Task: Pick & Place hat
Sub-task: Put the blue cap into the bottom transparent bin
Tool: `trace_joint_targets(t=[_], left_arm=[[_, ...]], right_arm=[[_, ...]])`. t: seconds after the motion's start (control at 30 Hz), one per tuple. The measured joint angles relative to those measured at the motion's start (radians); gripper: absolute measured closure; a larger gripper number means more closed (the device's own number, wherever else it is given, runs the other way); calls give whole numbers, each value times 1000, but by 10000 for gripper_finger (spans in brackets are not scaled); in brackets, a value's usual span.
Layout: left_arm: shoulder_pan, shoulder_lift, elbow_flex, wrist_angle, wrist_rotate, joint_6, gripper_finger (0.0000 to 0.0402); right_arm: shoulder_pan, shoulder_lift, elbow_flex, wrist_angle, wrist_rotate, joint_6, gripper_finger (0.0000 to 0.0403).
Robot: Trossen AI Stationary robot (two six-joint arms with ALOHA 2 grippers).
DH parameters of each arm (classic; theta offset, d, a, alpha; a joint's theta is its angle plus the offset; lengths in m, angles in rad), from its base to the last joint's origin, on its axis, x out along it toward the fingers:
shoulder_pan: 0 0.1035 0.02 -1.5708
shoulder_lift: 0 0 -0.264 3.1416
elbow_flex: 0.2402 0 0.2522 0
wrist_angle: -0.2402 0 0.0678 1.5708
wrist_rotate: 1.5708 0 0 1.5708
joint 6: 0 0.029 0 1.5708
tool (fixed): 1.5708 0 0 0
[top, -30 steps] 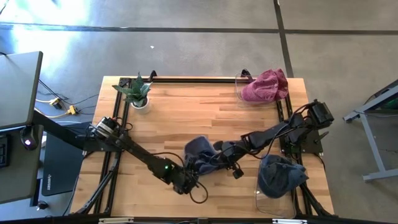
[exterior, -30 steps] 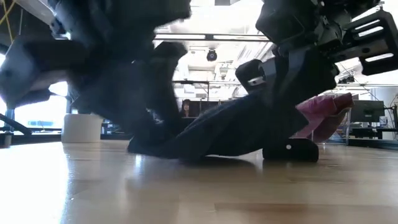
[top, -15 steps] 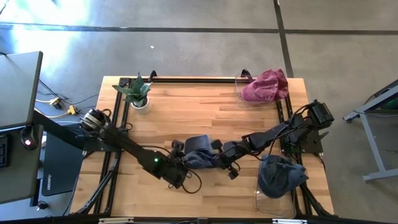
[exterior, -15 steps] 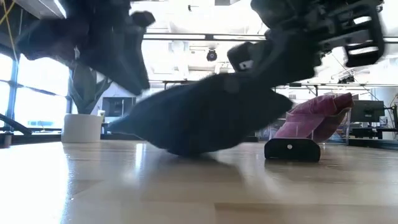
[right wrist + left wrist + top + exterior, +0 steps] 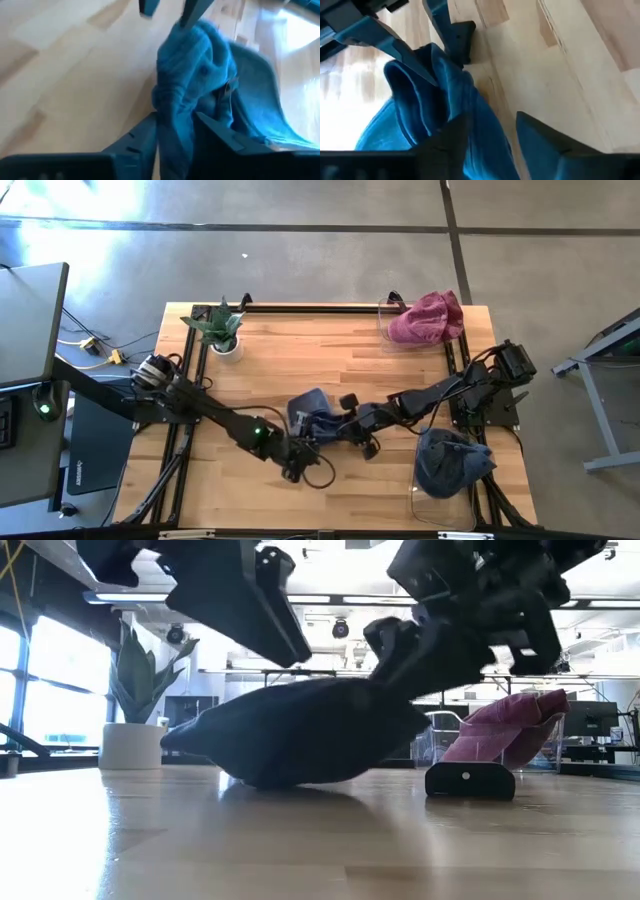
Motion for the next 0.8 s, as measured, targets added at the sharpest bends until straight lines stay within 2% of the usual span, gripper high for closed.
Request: trace_joint_targets(t=[0.2, 0.37, 0.5, 0.63, 0.8], left_arm=[[11, 38, 1, -3, 55, -18, 163], [11, 120, 3, 3, 101, -23, 149], [11, 163, 1, -23, 106, -23, 169], [11, 170, 4, -101, 92, -10, 213], [9, 169, 66, -336, 91, -59, 287]], right_arm=[[43, -21, 0, -166, 78, -67, 210], [92, -23, 0, -274, 128, -116, 188], [106, -22, 0, -268, 133, -117, 195], [105, -21, 0, -237, 150, -127, 208], [108, -21, 0, -166, 161, -192, 218]])
